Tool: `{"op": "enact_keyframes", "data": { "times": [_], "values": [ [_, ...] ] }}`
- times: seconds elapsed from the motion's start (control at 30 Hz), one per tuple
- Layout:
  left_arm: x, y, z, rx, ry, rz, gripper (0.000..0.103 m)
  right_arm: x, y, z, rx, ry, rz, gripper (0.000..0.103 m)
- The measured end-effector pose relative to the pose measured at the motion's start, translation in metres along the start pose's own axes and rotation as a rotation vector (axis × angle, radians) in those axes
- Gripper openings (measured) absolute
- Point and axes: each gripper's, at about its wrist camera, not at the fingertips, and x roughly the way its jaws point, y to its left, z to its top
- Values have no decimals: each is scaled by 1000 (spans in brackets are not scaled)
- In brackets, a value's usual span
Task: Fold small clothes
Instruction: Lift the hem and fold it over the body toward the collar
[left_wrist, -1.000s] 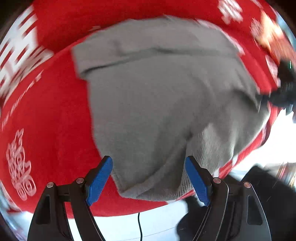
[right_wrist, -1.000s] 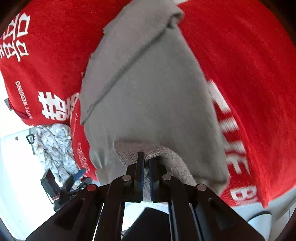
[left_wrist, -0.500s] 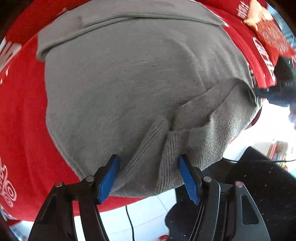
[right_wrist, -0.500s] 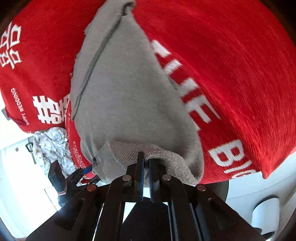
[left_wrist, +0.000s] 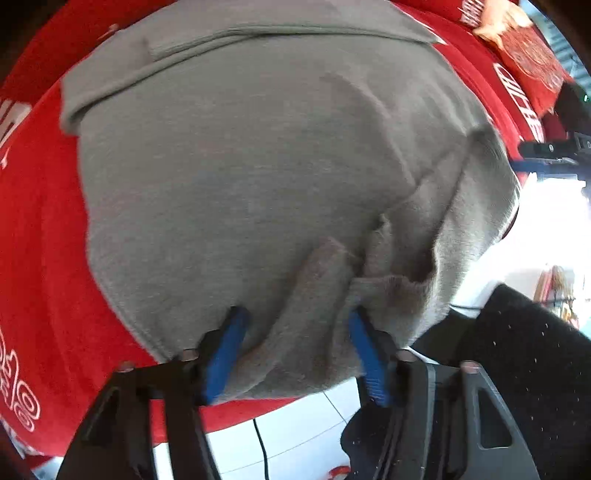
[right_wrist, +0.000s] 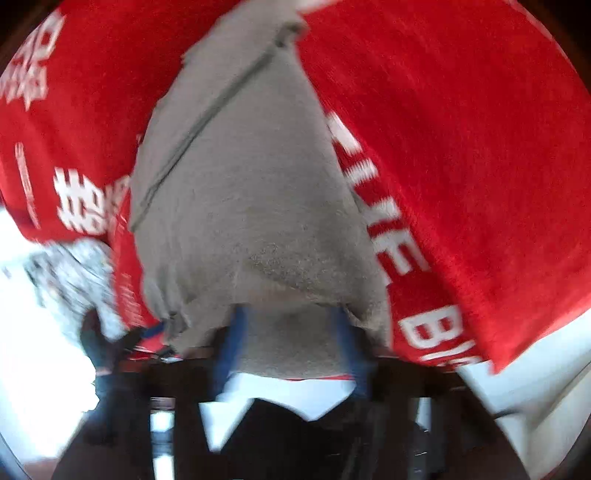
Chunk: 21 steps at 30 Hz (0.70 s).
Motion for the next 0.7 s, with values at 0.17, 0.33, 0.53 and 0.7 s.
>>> {"op": "enact_keyframes", "data": {
  "times": [0.17,0.33,0.53,0.7],
  "values": [
    [-2,11,-1,-51,7,-70,55,2,31,1,-216,-20,-167,67],
    [1,8,1,-55,27,-106,9,38,51,8,-326,36,-242,60],
    [-28,14,-13,-121,-58,-109,8,38,75,-5,-426,39,-321,7],
    [-75,38,-16,-297,-190,-124,8,-3,85,11,-402,-48,-298,7]
  ]
}}
